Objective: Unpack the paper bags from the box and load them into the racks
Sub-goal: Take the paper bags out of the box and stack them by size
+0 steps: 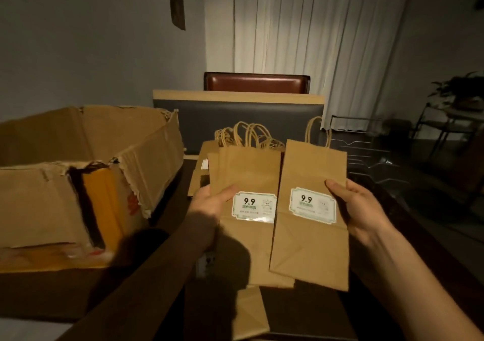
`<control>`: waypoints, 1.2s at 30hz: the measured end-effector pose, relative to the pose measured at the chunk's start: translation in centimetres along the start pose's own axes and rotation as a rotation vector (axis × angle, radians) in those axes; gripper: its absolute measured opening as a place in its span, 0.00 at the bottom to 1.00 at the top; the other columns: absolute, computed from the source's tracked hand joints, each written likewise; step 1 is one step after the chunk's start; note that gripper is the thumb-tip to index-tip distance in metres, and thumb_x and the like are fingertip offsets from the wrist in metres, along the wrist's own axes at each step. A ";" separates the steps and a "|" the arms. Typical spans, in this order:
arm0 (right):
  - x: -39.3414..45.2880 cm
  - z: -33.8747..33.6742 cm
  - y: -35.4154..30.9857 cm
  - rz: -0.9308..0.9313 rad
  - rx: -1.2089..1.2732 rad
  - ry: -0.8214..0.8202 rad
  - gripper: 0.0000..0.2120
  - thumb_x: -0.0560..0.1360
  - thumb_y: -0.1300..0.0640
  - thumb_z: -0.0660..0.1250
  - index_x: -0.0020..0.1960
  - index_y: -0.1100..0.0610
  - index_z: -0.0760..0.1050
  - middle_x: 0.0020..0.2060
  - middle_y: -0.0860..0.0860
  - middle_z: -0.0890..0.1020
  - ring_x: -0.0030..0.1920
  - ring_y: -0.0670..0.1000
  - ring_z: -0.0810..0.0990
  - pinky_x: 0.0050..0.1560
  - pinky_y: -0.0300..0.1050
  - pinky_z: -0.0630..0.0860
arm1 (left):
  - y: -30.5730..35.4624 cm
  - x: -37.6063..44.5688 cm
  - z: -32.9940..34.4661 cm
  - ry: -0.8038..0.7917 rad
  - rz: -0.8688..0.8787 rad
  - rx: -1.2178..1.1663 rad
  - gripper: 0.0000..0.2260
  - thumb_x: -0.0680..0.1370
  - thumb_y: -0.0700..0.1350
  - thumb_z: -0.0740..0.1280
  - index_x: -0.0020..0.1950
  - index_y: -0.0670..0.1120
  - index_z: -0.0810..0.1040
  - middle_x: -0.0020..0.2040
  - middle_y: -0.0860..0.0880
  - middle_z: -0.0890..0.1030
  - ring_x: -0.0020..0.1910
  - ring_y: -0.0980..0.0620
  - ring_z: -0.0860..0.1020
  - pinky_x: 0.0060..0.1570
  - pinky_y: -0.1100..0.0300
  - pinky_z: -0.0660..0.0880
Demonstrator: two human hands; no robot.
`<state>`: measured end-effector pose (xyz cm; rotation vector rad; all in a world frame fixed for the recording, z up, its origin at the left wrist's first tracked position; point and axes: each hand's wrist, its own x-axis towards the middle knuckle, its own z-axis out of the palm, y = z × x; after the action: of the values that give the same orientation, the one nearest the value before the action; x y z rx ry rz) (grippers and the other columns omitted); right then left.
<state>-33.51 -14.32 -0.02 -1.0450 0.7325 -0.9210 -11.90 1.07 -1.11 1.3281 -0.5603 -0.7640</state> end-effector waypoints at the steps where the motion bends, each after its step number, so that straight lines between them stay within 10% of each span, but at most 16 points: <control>1: 0.0 0.3 0.4 0.019 -0.031 -0.020 0.11 0.79 0.62 0.66 0.60 0.62 0.78 0.51 0.60 0.85 0.48 0.58 0.86 0.43 0.52 0.85 | -0.2 0.1 0.2 -0.006 0.004 -0.007 0.11 0.77 0.44 0.72 0.58 0.44 0.82 0.49 0.45 0.87 0.50 0.44 0.85 0.52 0.48 0.80; 6: 0.3 3.4 3.0 0.064 -0.056 -0.033 0.09 0.78 0.63 0.67 0.57 0.63 0.80 0.50 0.60 0.86 0.49 0.59 0.86 0.44 0.52 0.84 | -1.4 0.1 2.0 -0.028 0.087 0.000 0.08 0.79 0.50 0.69 0.51 0.47 0.83 0.51 0.42 0.84 0.50 0.38 0.82 0.60 0.43 0.77; 13: 2.1 -0.5 1.7 -0.032 -0.029 0.109 0.11 0.80 0.59 0.65 0.60 0.60 0.79 0.53 0.59 0.85 0.52 0.58 0.85 0.50 0.54 0.82 | -1.2 0.8 0.1 0.081 0.145 0.009 0.08 0.79 0.46 0.70 0.41 0.45 0.80 0.33 0.48 0.78 0.37 0.44 0.74 0.38 0.55 0.73; 18: 0.9 1.9 2.5 0.065 -0.055 -0.062 0.12 0.79 0.64 0.65 0.61 0.65 0.78 0.53 0.62 0.84 0.50 0.59 0.85 0.44 0.51 0.85 | -1.1 0.5 0.6 -0.030 0.132 0.020 0.09 0.78 0.44 0.71 0.56 0.42 0.81 0.51 0.44 0.86 0.53 0.45 0.84 0.60 0.47 0.78; 24: 2.0 0.3 1.4 0.053 0.008 0.059 0.14 0.80 0.62 0.64 0.64 0.64 0.76 0.54 0.61 0.84 0.47 0.56 0.86 0.38 0.51 0.84 | -0.4 0.7 0.6 0.027 0.084 -0.056 0.09 0.81 0.47 0.66 0.56 0.45 0.81 0.45 0.50 0.84 0.48 0.51 0.81 0.53 0.59 0.76; 29: 2.2 -3.1 -2.3 0.084 0.069 0.005 0.10 0.79 0.53 0.65 0.59 0.52 0.78 0.50 0.56 0.86 0.49 0.56 0.86 0.46 0.58 0.83 | 0.3 1.6 -0.3 0.057 0.081 -0.050 0.11 0.79 0.44 0.69 0.59 0.40 0.80 0.51 0.42 0.86 0.51 0.42 0.84 0.56 0.47 0.80; 36: 1.3 2.4 1.2 0.193 -0.056 -0.140 0.08 0.78 0.63 0.66 0.56 0.61 0.80 0.49 0.60 0.86 0.44 0.57 0.87 0.38 0.51 0.84 | -0.6 1.9 3.0 0.008 0.126 -0.124 0.10 0.75 0.45 0.74 0.56 0.47 0.83 0.52 0.46 0.86 0.55 0.43 0.83 0.61 0.41 0.76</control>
<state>-30.55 -14.31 -0.40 -1.0571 0.7316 -0.6583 -13.01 -2.40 -1.30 1.1703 -0.5756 -0.6782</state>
